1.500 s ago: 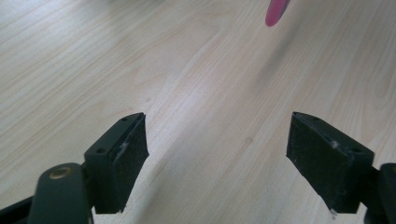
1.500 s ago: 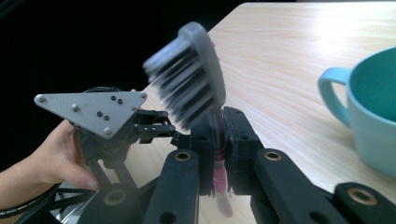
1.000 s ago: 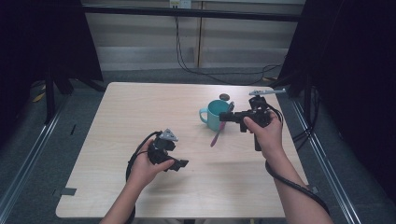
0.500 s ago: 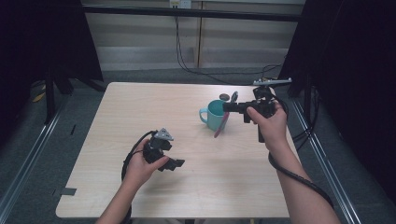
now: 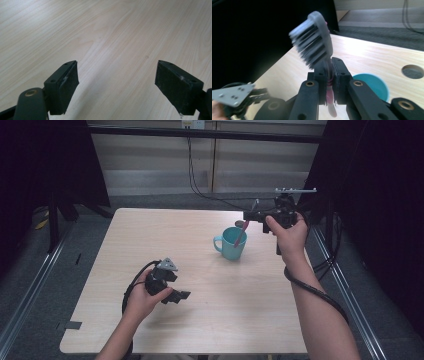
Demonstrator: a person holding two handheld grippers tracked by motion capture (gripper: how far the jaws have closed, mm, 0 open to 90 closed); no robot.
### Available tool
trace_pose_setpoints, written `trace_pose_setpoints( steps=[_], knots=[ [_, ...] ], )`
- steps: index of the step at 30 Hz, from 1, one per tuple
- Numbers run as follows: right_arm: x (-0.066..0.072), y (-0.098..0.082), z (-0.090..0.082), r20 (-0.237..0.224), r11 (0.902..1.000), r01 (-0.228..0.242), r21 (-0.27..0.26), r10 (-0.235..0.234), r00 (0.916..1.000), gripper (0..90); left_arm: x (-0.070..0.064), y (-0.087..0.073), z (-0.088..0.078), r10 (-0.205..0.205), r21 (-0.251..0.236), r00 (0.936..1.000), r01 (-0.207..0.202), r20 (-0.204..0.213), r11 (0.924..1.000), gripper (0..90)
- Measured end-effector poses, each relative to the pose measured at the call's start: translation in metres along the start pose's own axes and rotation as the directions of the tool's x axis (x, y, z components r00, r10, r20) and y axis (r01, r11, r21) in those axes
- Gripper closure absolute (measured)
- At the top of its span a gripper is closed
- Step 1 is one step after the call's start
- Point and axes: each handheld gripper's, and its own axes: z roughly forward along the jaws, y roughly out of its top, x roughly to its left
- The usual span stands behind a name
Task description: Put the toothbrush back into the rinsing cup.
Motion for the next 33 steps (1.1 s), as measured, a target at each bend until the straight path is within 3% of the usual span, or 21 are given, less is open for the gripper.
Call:
trace_pose_setpoints(
  steps=[3, 8, 12, 20, 29, 33],
  knots=[
    [-0.006, 0.003, 0.004, 0.013, 0.9997, -0.015, -0.02, 0.016, 0.9998, 84.0, 0.003, -0.002, -0.002, -0.007, 0.003, 1.0, 0.007, -0.002, 1.0, 18.8],
    [-0.014, 0.003, 0.017, 0.073, 1.0, 0.003, -0.001, -0.003, 0.9973, 84.0, 0.007, -0.005, -0.005, -0.011, 0.002, 0.9999, 0.011, -0.008, 0.9999, 18.8],
    [-0.02, -0.004, 0.029, 0.098, 1.0, -0.003, 0.004, 0.003, 0.9952, 84.0, 0.008, -0.008, -0.007, -0.011, 0.004, 0.9998, 0.011, -0.016, 0.9999, 18.7],
    [-0.032, -0.023, 0.052, 0.166, 0.9979, -0.005, 0.064, -0.006, 0.9862, 83.8, 0.008, -0.013, -0.01, -0.015, 0.002, 0.9997, 0.015, -0.017, 0.9999, 18.7],
    [-0.04, -0.042, 0.062, 0.184, 0.9959, -0.031, 0.084, 0.015, 0.9828, 82.5, 0.009, -0.017, -0.009, -0.027, 0.021, 0.9996, 0.027, -0.01, 0.9994, 18.8],
    [-0.043, -0.048, 0.063, 0.199, 0.996, -0.032, 0.083, 0.015, 0.9799, 77.7, 0.008, -0.018, -0.007, -0.029, 0.016, 0.9995, 0.029, -0.011, 0.9995, 18.8]
  ],
)
